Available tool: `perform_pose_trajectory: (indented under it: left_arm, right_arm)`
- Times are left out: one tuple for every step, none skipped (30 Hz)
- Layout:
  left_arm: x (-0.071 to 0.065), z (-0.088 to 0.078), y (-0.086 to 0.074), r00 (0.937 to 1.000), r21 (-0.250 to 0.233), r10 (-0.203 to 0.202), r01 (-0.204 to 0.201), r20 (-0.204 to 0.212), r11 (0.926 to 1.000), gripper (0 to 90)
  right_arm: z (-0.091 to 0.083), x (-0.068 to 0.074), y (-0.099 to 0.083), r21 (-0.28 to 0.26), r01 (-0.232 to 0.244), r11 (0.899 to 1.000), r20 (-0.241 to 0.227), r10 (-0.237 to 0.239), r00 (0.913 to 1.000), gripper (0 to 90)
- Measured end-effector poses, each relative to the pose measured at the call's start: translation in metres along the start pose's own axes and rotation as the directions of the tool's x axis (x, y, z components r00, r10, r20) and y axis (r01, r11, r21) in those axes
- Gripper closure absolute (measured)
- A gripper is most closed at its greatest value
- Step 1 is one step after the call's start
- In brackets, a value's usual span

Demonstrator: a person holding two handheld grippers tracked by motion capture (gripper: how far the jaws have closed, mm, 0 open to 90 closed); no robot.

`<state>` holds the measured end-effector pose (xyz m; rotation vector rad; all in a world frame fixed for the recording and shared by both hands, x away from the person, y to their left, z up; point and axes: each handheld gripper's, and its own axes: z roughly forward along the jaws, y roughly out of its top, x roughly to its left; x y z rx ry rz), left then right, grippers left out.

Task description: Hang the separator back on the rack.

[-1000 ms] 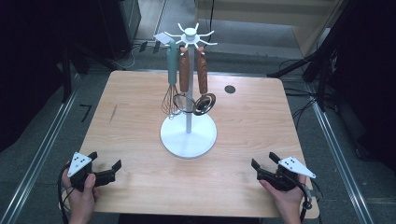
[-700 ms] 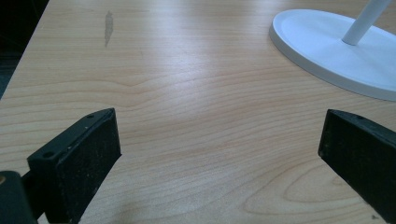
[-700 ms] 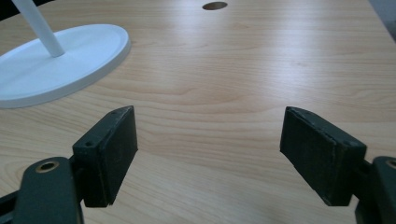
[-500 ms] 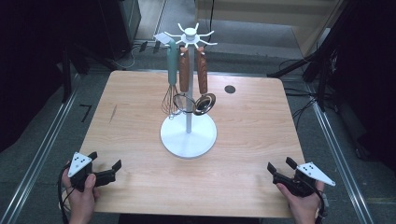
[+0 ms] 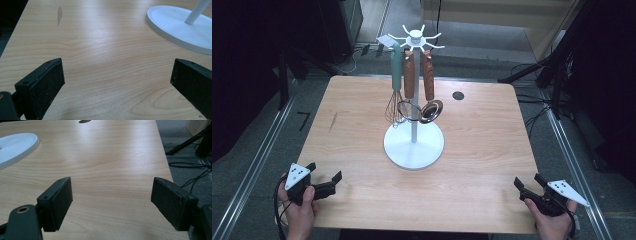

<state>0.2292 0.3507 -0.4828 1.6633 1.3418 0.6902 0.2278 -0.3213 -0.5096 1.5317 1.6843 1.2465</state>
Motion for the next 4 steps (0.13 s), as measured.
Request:
perform_pose_trajectory:
  left_arm:
    - [0.0001,0.0,0.0,1.0,0.0,-0.001,0.001,0.0,1.0,0.0]
    - [0.0002,0.0003,0.0001,1.0,-0.001,-0.002,0.002,0.0,1.0,0.0]
    - [0.0003,0.0005,0.0002,1.0,0.003,-0.003,0.003,-0.002,1.0,0.0]
    - [0.0004,0.0008,0.0004,1.0,0.006,-0.006,0.006,0.001,1.0,0.0]
  right_arm:
    - [0.0002,-0.0001,0.0001,0.001,-0.002,1.0,-0.001,0.002,1.0,18.0]
    - [0.0003,0.0,0.0002,0.002,-0.004,1.0,0.001,0.004,1.0,17.8]
    - [0.0005,0.0001,0.0003,0.005,-0.008,1.0,0.004,0.008,1.0,17.5]
    - [0.0007,0.0,0.0004,0.006,-0.006,1.0,0.005,0.006,1.0,17.1]
